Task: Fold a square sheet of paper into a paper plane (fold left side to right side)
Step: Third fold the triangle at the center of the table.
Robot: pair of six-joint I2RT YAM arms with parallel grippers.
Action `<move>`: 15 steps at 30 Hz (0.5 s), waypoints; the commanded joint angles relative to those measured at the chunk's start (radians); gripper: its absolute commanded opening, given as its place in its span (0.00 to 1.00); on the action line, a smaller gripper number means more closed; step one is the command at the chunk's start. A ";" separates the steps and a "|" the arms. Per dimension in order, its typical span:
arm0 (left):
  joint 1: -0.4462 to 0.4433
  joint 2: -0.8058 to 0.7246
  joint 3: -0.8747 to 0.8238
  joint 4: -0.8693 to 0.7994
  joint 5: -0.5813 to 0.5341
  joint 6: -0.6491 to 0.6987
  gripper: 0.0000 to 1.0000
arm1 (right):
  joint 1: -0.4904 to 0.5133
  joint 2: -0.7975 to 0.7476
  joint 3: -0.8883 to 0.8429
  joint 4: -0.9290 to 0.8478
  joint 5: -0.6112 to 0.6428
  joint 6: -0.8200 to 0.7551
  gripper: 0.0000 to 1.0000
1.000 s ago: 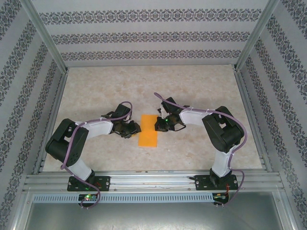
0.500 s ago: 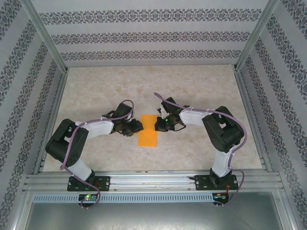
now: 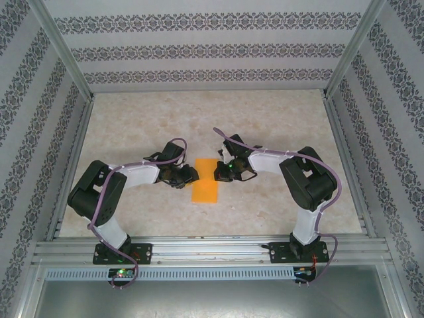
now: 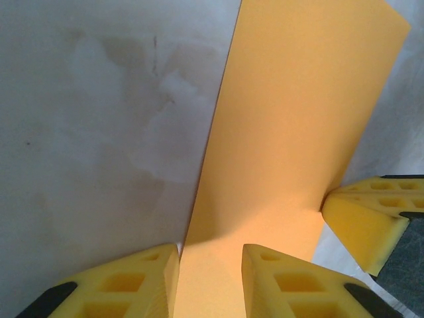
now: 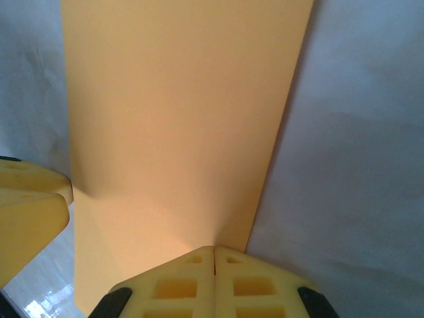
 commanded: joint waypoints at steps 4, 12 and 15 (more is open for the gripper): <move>-0.009 -0.035 0.007 -0.063 -0.046 0.045 0.33 | -0.013 0.023 -0.024 -0.054 0.062 -0.018 0.00; -0.009 -0.039 0.022 -0.093 -0.031 0.063 0.32 | -0.014 0.029 -0.024 -0.049 0.059 -0.018 0.00; -0.011 -0.021 0.014 -0.055 -0.003 0.048 0.32 | -0.013 0.029 -0.024 -0.049 0.059 -0.017 0.00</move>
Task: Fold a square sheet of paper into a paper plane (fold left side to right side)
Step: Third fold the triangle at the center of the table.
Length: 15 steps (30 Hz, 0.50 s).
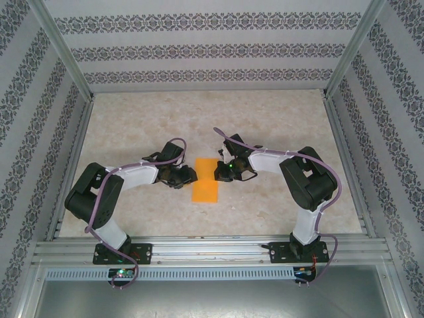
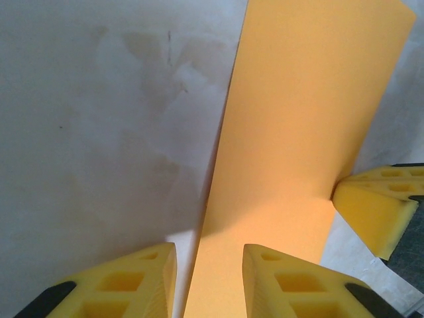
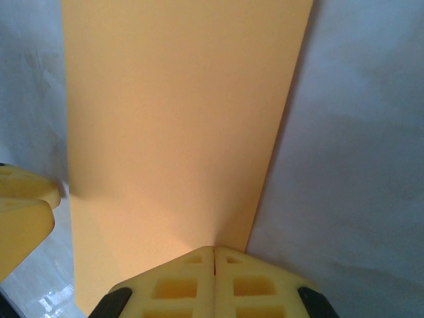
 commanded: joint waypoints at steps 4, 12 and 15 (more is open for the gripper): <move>-0.015 0.030 0.015 0.022 0.047 0.005 0.31 | -0.013 0.027 -0.026 -0.049 0.059 -0.017 0.00; -0.019 0.054 0.016 0.031 0.061 0.007 0.31 | -0.013 0.025 -0.032 -0.047 0.060 -0.019 0.00; -0.026 0.057 0.019 0.048 0.086 0.004 0.31 | -0.014 0.026 -0.032 -0.047 0.059 -0.019 0.00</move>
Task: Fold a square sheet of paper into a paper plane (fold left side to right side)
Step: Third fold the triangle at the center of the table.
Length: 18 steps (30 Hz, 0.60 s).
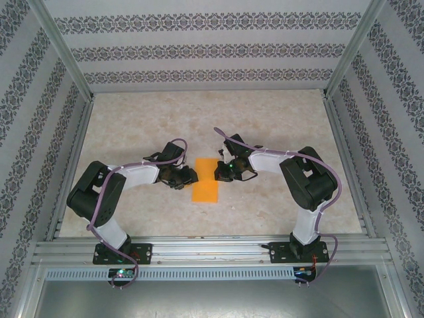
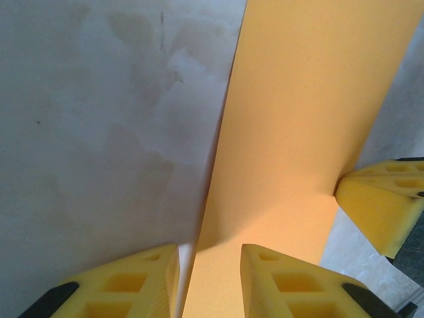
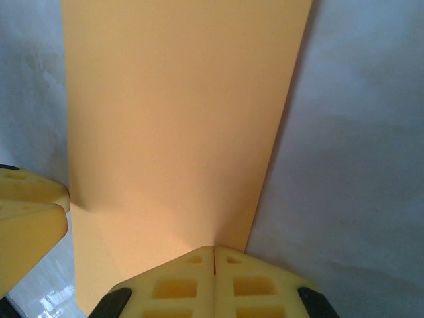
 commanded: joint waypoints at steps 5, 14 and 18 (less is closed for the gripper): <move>-0.026 0.027 0.002 0.112 0.096 -0.022 0.31 | -0.012 0.030 -0.030 -0.044 0.059 -0.017 0.00; -0.026 0.002 -0.002 0.129 0.070 -0.027 0.34 | -0.012 0.029 -0.032 -0.043 0.056 -0.019 0.00; -0.026 -0.001 0.003 0.134 0.059 -0.021 0.38 | -0.012 0.029 -0.030 -0.044 0.054 -0.020 0.00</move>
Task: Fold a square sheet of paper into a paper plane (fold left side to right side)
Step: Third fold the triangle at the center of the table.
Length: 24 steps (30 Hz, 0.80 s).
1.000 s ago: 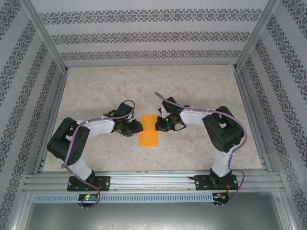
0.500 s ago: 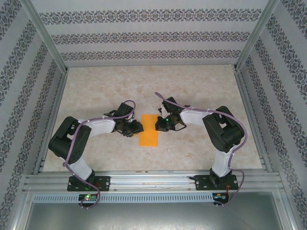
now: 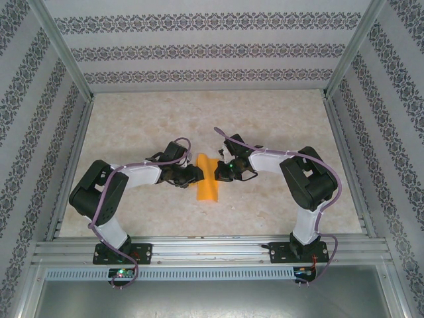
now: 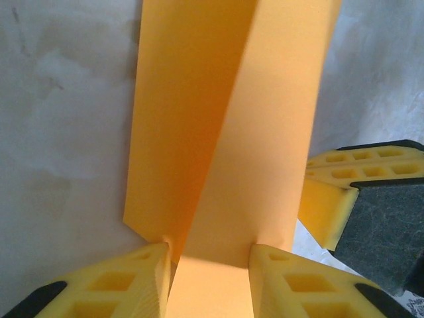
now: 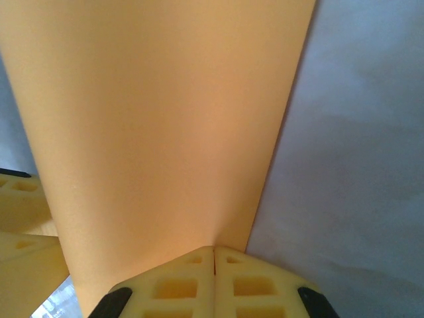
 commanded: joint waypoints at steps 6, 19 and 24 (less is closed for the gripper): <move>-0.001 -0.002 0.035 0.034 -0.027 0.017 0.41 | -0.012 0.029 -0.027 -0.047 0.058 -0.023 0.00; 0.022 -0.031 0.033 0.030 -0.042 0.026 0.42 | -0.016 0.035 -0.025 -0.048 0.054 -0.026 0.00; 0.022 -0.034 0.026 0.008 -0.048 0.027 0.37 | -0.018 0.033 -0.023 -0.047 0.055 -0.029 0.00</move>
